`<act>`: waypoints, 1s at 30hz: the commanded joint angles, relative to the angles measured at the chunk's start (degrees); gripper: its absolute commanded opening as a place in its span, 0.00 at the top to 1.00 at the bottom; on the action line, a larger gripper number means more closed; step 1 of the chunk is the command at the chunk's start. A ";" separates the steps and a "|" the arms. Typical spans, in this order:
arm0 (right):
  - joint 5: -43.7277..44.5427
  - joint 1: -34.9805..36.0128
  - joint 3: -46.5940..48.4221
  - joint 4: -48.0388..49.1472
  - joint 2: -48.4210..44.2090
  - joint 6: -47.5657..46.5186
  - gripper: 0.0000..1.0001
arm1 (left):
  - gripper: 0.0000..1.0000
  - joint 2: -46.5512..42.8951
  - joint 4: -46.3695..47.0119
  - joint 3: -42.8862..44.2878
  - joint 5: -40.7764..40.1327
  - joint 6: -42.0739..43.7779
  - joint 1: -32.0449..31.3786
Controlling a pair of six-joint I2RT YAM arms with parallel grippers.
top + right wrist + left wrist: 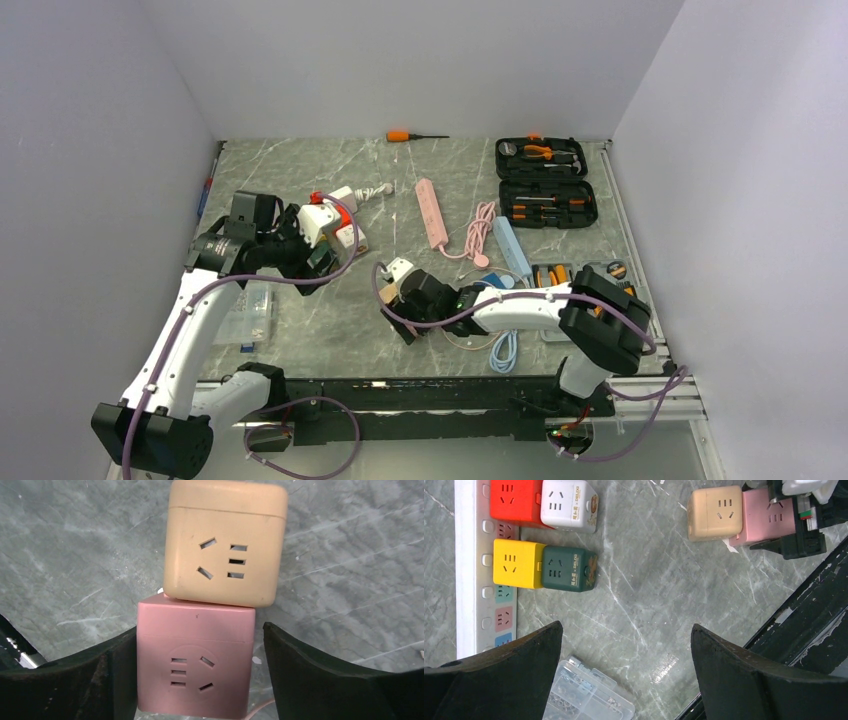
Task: Pull the plug off the socket
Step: Remove the plug from the socket.
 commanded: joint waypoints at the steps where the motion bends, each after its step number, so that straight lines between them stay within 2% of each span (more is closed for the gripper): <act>1: -0.35 0.50 -0.53 4.02 1.78 -0.76 0.23 | 0.01 -0.46 -0.11 2.37 0.21 0.48 0.24; 9: 0.31 0.48 -1.04 4.75 3.58 -1.46 0.53 | 0.01 -1.04 -0.07 2.32 1.06 2.38 0.26; 13: 0.04 0.26 -0.90 3.47 0.20 -2.85 0.79 | 0.01 -2.17 -2.40 2.76 2.70 8.08 0.24; 14: -0.74 0.04 -0.49 3.10 -0.96 -3.32 0.88 | 0.01 -3.08 -2.27 2.17 3.02 9.65 0.24; 16: -3.02 -0.55 0.78 2.13 -3.14 -4.49 1.00 | 0.01 -6.68 -1.34 0.32 4.58 14.09 0.24; 25: -22.69 -8.91 5.59 -0.77 -11.20 -6.97 1.00 | 0.01 -21.44 6.69 -9.04 15.67 34.92 -0.91; 30: -32.70 -13.51 6.59 -0.27 -14.59 -5.73 1.00 | 0.01 -26.46 12.86 -16.32 16.19 46.36 -6.97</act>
